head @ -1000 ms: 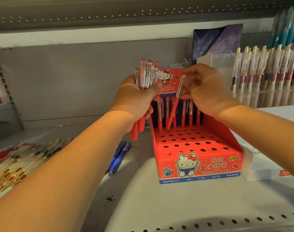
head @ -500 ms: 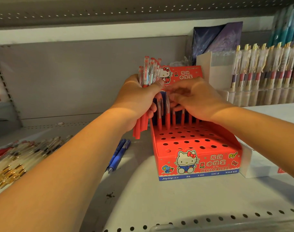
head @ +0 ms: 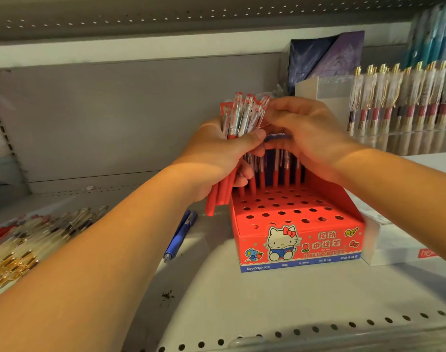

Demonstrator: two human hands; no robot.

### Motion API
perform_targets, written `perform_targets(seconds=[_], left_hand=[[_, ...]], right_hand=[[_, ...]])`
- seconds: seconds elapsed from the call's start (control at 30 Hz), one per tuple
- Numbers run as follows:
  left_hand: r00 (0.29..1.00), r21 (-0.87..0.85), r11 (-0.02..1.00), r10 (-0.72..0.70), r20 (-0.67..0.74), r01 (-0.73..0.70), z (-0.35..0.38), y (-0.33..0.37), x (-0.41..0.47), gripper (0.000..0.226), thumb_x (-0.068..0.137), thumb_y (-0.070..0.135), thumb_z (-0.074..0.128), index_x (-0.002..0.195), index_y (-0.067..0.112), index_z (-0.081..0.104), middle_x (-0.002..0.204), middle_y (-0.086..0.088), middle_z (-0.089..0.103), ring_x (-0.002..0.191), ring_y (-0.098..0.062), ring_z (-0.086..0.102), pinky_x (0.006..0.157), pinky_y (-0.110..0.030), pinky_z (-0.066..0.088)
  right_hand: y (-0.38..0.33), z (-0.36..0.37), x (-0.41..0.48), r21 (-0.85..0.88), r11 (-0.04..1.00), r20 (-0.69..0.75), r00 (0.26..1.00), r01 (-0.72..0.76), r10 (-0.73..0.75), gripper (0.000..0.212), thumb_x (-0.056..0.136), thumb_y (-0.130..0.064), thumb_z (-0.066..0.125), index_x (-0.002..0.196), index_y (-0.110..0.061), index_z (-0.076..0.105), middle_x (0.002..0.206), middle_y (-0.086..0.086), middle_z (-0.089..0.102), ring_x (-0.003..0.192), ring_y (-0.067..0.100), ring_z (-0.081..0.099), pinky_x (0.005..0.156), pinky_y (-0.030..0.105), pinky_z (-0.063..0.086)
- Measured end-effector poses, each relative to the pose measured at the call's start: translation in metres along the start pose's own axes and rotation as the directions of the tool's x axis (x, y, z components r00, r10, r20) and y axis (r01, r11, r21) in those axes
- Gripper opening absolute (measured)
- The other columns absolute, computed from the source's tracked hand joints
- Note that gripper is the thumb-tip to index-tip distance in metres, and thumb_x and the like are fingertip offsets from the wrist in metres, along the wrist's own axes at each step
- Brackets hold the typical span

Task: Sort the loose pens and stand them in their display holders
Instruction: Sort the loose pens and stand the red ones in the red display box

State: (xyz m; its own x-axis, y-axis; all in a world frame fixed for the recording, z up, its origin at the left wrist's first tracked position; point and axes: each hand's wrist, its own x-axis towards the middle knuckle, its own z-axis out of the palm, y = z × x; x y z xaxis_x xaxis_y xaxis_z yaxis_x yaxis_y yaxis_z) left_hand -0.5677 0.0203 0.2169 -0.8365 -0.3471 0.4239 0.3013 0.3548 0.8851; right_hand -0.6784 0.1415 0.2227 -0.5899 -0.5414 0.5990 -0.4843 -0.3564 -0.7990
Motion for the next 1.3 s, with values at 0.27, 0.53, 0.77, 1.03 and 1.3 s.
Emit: perform_targets(seconds=[0.27, 0.53, 0.77, 1.03, 1.3], left_hand=[[0.999, -0.048, 0.999, -0.004, 0.036, 0.006, 0.004, 0.0, -0.002, 0.011, 0.094, 0.024, 0.066, 0.104, 0.022, 0.06, 0.081, -0.007, 0.073, 0.055, -0.021, 0.069, 0.045, -0.029, 0.053], [0.998, -0.053, 0.998, -0.04, -0.04, 0.038, 0.002, 0.001, 0.0, 0.016, 0.094, 0.03, 0.067, 0.103, 0.017, 0.062, 0.086, -0.008, 0.076, 0.065, -0.026, 0.074, 0.048, -0.034, 0.057], [0.993, 0.071, 0.997, 0.002, -0.116, 0.006, 0.0, 0.0, 0.0, 0.007, 0.095, 0.028, 0.065, 0.092, 0.027, 0.059, 0.083, -0.004, 0.071, 0.05, -0.015, 0.067, 0.044, -0.029, 0.053], [0.992, 0.101, 0.995, 0.033, -0.12, -0.021, 0.003, -0.002, 0.003, 0.009, 0.094, 0.029, 0.066, 0.088, 0.027, 0.059, 0.068, 0.002, 0.068, 0.042, -0.013, 0.057, 0.043, -0.028, 0.051], [0.994, 0.077, 0.997, 0.036, -0.103, -0.028, 0.002, -0.002, 0.002, 0.008, 0.093, 0.029, 0.067, 0.09, 0.027, 0.06, 0.063, 0.005, 0.068, 0.041, -0.012, 0.057, 0.044, -0.027, 0.05]], right_hand=[[-0.004, 0.001, -0.002, 0.231, 0.967, 0.034, 0.995, -0.102, 0.097, 0.017, 0.098, -0.007, 0.054, 0.087, -0.009, 0.066, 0.084, 0.008, 0.073, 0.081, 0.021, 0.07, 0.083, 0.036, 0.057], [-0.01, 0.001, 0.001, 0.298, 0.952, -0.172, 0.978, -0.063, 0.119, 0.011, 0.1, -0.005, 0.047, 0.097, -0.006, 0.058, 0.083, 0.007, 0.073, 0.076, 0.022, 0.072, 0.067, 0.029, 0.058], [-0.008, -0.009, 0.008, -0.068, 0.997, -0.321, 0.946, 0.018, -0.039, 0.01, 0.098, -0.015, 0.057, 0.106, -0.012, 0.052, 0.091, 0.009, 0.068, 0.075, 0.019, 0.073, 0.067, 0.039, 0.062], [0.011, -0.008, 0.008, -0.452, 0.89, -0.191, 0.968, 0.06, -0.163, 0.026, 0.09, -0.021, 0.07, 0.087, -0.034, 0.047, 0.089, -0.001, 0.059, 0.074, 0.019, 0.069, 0.054, 0.038, 0.061], [0.021, -0.014, 0.009, -0.536, 0.836, -0.129, 0.967, 0.118, -0.219, 0.035, 0.089, -0.017, 0.071, 0.101, -0.037, 0.045, 0.084, -0.002, 0.057, 0.066, 0.018, 0.067, 0.051, 0.038, 0.06]])
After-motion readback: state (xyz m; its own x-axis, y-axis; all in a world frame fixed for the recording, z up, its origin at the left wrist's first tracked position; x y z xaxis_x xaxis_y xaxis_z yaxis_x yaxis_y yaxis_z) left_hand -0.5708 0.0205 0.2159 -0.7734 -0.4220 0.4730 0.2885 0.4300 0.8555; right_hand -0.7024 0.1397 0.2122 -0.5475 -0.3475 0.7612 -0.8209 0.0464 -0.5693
